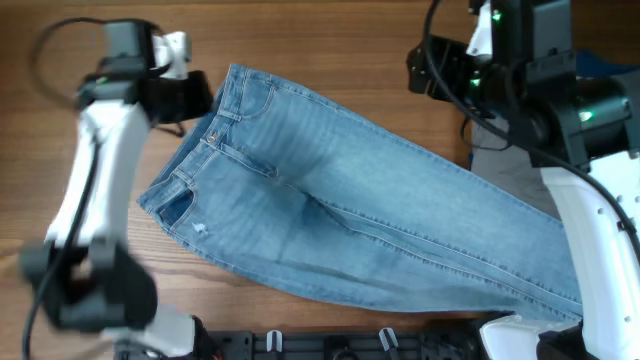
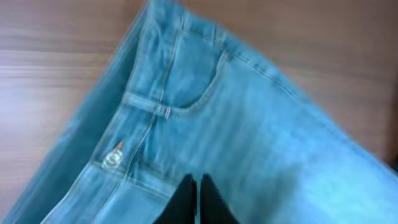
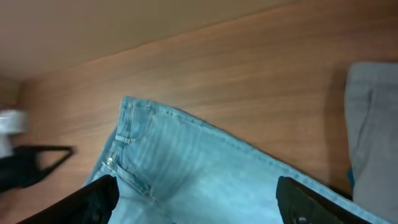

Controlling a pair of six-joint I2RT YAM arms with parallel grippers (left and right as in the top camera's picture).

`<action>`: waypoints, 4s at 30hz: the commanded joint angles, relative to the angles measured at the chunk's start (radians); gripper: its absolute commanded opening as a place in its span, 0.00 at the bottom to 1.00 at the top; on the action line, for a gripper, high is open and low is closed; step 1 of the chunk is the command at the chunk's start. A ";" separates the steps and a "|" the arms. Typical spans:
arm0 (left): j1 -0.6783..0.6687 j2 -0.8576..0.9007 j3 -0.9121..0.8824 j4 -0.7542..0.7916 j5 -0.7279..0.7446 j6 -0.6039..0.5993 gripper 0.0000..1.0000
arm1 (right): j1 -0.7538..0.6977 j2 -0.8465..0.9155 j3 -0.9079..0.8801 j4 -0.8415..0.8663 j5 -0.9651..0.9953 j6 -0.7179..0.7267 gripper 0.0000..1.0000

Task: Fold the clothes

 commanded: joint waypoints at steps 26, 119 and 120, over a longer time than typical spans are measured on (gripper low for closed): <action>0.455 0.056 -0.012 -0.015 0.074 0.090 0.04 | -0.005 0.404 -0.001 -0.130 -0.076 -0.118 0.55; 0.229 -0.265 0.315 -0.579 -0.406 -0.069 0.87 | -0.303 0.594 -0.304 1.118 -0.338 -0.332 1.00; 0.261 -0.265 0.315 -0.603 -0.441 -0.118 0.87 | -0.304 0.516 -0.304 1.039 -0.337 -0.331 1.00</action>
